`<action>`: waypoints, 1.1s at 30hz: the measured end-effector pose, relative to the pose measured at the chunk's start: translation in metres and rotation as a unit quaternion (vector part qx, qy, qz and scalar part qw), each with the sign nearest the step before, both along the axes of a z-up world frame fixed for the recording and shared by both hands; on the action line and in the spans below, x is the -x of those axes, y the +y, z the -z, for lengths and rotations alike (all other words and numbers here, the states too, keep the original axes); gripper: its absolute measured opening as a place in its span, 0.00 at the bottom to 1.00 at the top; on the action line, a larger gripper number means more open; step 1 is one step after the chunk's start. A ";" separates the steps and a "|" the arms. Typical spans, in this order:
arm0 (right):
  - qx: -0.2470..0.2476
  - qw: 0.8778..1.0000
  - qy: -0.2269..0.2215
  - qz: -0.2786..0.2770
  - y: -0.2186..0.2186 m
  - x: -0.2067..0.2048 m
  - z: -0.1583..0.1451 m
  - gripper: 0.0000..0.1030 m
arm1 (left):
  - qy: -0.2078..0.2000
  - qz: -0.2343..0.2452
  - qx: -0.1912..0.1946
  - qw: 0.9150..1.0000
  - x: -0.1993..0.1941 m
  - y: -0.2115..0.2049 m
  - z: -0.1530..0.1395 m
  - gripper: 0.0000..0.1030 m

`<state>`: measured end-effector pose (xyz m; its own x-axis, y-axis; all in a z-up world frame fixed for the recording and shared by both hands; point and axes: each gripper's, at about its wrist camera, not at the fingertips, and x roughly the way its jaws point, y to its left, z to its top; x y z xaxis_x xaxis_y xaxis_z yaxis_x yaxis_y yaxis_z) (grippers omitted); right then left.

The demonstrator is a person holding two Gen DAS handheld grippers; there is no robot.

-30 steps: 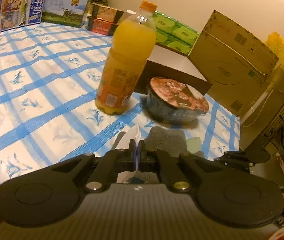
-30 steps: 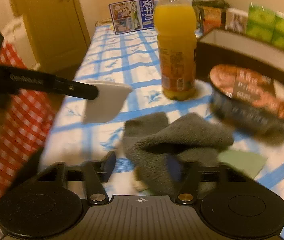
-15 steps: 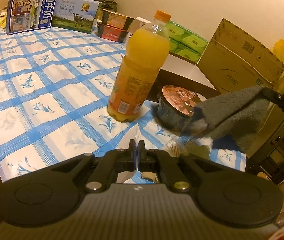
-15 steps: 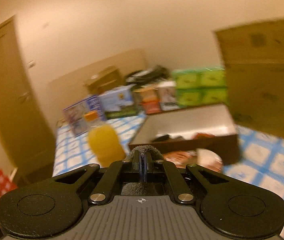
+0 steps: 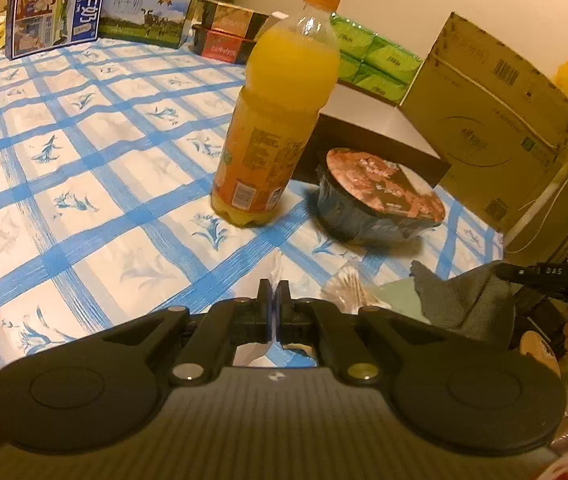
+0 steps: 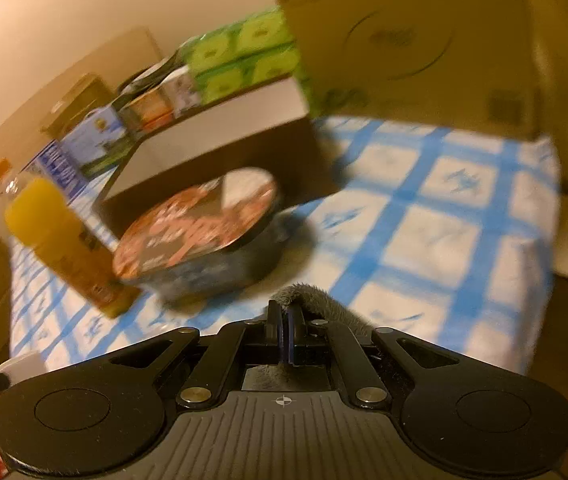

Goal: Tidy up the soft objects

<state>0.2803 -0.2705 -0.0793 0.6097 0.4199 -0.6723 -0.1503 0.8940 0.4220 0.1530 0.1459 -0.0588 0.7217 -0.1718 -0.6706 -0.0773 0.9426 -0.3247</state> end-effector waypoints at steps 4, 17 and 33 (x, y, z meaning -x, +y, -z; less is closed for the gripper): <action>-0.019 0.998 0.037 -0.036 0.023 -0.005 0.027 0.02 | 0.011 -0.006 -0.003 1.000 -0.006 0.000 0.004 0.01; -0.014 0.993 0.081 -0.081 0.022 0.013 0.042 0.47 | 0.027 -0.012 -0.004 1.000 -0.020 0.004 0.015 0.01; 0.118 0.983 -0.031 -0.140 0.029 0.019 0.028 0.82 | 0.034 -0.011 -0.002 0.999 -0.023 0.002 0.020 0.01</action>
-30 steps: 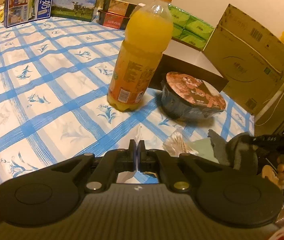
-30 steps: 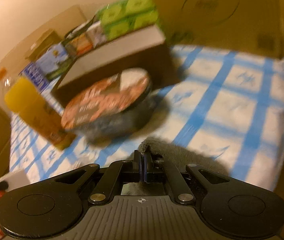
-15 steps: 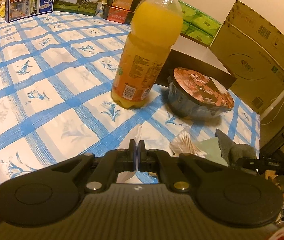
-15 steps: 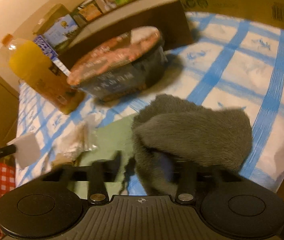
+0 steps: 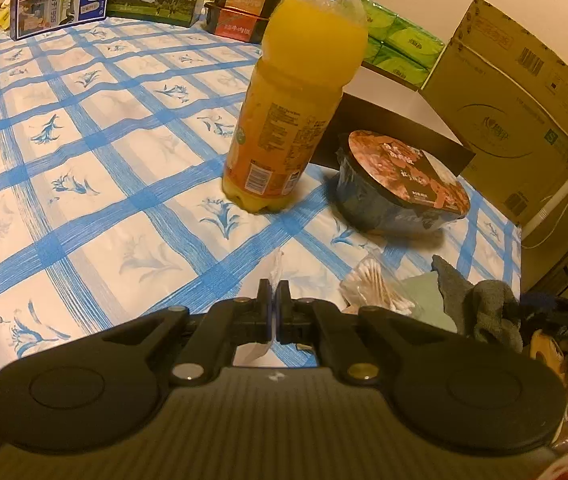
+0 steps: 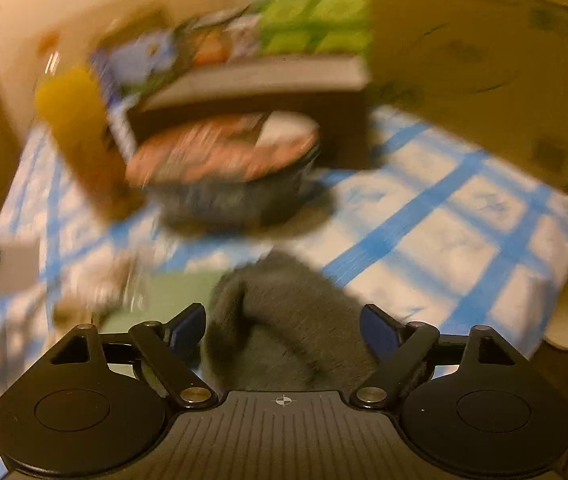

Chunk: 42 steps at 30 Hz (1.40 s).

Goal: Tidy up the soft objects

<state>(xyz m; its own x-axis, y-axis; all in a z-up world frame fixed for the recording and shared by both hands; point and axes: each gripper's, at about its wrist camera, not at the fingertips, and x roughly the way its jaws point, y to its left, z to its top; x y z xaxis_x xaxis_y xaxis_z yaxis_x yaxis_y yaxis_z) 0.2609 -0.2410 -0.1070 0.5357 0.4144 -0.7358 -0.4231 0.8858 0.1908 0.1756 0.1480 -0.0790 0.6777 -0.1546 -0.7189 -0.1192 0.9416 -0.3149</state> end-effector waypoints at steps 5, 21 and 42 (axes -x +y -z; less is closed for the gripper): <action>0.088 0.991 0.004 -0.097 0.036 0.005 0.026 0.83 | 0.004 0.000 -0.003 1.000 0.000 -0.001 0.001 0.01; 0.151 0.980 0.009 -0.128 0.050 -0.007 0.050 0.82 | 0.019 0.003 -0.002 1.000 -0.006 -0.001 0.010 0.01; 0.117 0.992 -0.002 -0.035 0.027 -0.006 0.035 0.27 | 0.018 -0.004 -0.002 1.000 -0.005 0.003 0.011 0.01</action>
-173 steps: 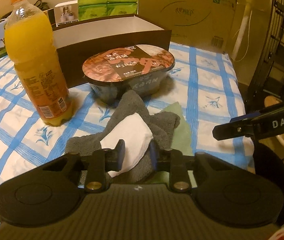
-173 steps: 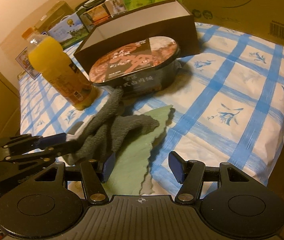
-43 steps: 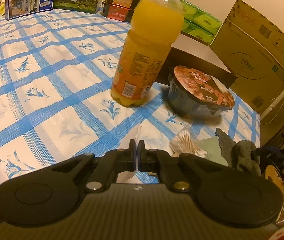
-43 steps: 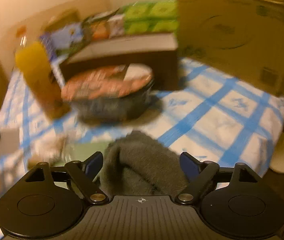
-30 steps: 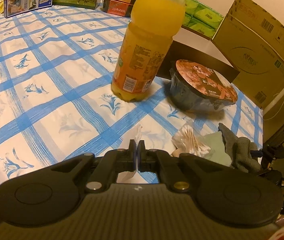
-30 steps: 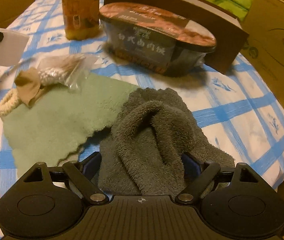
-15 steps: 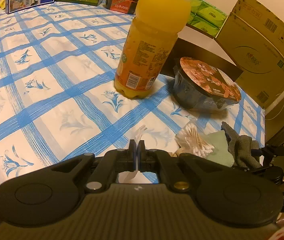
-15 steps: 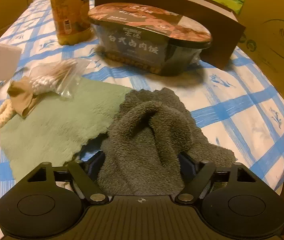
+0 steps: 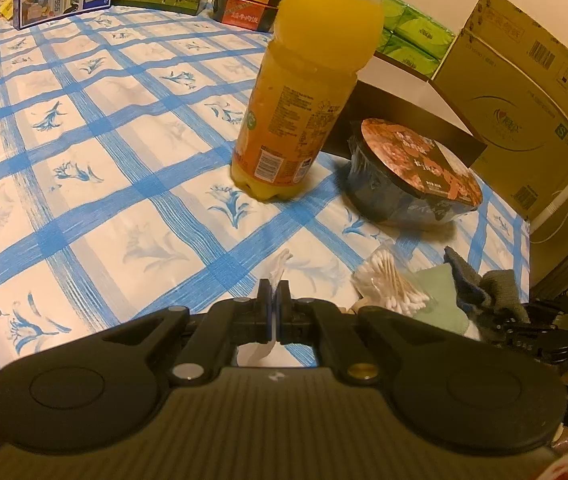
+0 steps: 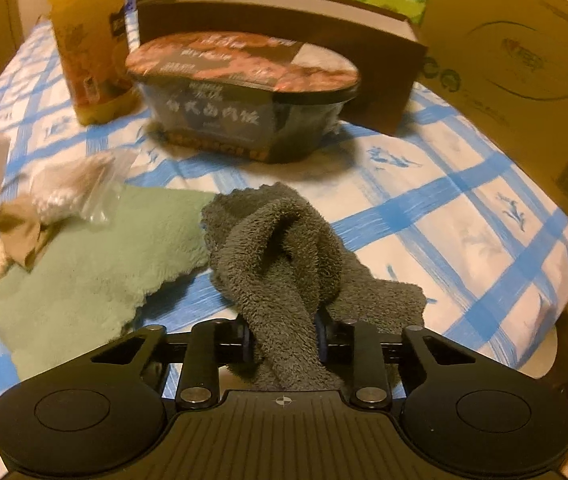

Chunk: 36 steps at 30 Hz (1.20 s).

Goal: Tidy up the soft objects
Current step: 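Carry the grey towel into the white box and open the right gripper while the left drops the tissue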

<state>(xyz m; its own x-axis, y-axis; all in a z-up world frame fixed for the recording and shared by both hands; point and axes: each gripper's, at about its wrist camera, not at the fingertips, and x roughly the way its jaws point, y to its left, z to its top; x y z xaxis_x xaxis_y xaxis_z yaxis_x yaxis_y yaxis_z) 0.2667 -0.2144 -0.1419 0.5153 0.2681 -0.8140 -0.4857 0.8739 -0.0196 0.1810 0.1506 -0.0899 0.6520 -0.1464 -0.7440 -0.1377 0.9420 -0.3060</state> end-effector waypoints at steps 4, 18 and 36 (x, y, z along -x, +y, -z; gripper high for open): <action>-0.030 0.999 -0.001 0.019 -0.014 0.002 -0.018 0.26 | -0.004 -0.002 -0.006 1.000 0.001 0.005 -0.004 0.01; -0.141 0.989 -0.022 0.033 -0.028 -0.011 -0.100 0.26 | -0.026 -0.009 -0.050 0.998 -0.016 0.044 -0.021 0.01; -0.198 0.973 -0.116 0.013 0.001 -0.122 -0.167 0.26 | -0.097 0.037 -0.089 0.991 -0.128 0.093 -0.066 0.01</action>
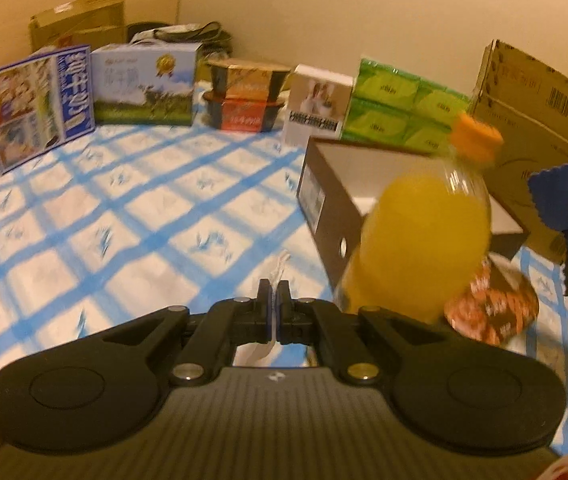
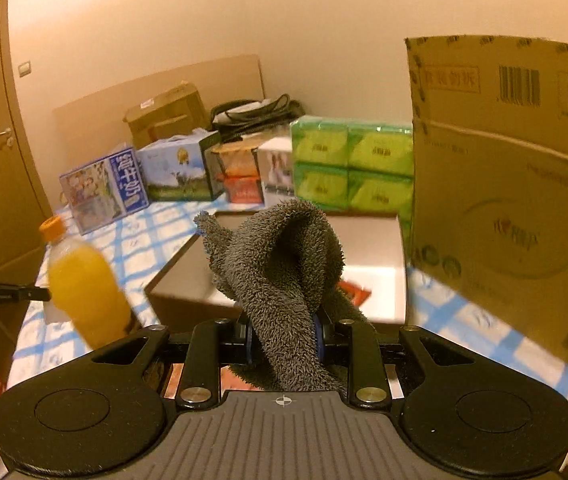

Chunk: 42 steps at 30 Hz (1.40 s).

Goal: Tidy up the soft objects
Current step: 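Carry the grey towel into the white box and open the right gripper while the left drops the tissue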

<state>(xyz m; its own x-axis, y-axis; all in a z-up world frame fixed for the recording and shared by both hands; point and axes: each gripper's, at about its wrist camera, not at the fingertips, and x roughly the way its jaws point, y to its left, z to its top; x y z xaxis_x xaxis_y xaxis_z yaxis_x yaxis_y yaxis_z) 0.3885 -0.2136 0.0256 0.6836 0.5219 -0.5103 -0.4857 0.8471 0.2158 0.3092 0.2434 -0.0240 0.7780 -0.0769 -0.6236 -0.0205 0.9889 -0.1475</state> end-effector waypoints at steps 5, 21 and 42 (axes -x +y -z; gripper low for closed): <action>-0.001 1.000 0.000 0.001 0.011 -0.041 0.002 0.26 | -0.022 0.034 0.001 0.999 -0.051 0.004 -0.013 0.01; 0.045 0.999 0.005 -0.007 0.055 -0.147 0.031 0.26 | -0.032 0.224 -0.041 0.973 -0.215 -0.053 -0.018 0.01; 0.055 0.998 -0.005 0.027 0.049 -0.195 0.051 0.46 | 0.021 0.331 -0.084 0.940 -0.252 -0.103 0.026 0.30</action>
